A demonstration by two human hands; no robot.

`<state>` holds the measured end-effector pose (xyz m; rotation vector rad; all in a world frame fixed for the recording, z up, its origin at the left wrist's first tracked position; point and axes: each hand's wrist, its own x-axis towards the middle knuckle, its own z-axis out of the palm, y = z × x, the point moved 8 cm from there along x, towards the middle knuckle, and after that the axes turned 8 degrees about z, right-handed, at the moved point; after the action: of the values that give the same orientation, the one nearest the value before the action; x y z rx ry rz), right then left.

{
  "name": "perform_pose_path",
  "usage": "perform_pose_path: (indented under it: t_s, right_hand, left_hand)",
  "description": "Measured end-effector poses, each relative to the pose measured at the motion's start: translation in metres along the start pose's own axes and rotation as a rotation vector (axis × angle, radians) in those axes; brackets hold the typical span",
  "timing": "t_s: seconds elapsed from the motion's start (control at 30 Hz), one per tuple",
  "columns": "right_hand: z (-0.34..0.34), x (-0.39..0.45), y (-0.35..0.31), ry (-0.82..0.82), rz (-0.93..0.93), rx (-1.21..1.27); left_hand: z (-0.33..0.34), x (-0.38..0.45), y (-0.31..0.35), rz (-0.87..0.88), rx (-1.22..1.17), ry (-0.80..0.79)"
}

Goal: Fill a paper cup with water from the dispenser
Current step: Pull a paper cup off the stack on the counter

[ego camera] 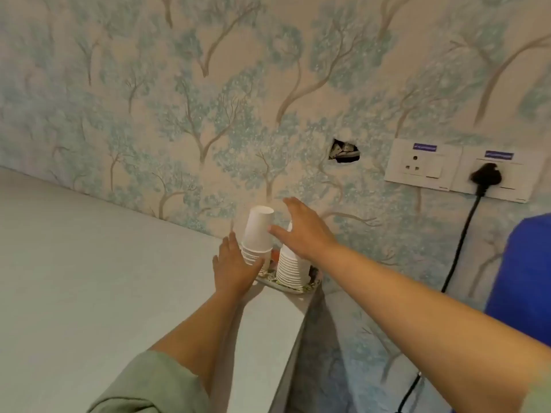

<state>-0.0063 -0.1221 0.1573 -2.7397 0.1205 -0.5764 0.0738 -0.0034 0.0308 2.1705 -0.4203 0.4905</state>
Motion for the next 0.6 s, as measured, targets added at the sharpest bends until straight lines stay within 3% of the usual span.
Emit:
perform_pose_path:
  t_s: [0.1, 0.3, 0.6]
  right_hand:
    - [0.007, 0.027, -0.009, 0.021, 0.003, 0.013]
    - [0.030, 0.086, -0.014, -0.025, 0.115, -0.161]
    - [0.051, 0.114, -0.013, -0.076, 0.119, -0.227]
  left_hand:
    - [0.003, 0.021, 0.000, 0.049, -0.087, -0.006]
    - [0.018, 0.037, -0.016, -0.105, -0.366, -0.066]
    - [0.025, 0.035, -0.020, -0.096, -0.450, -0.140]
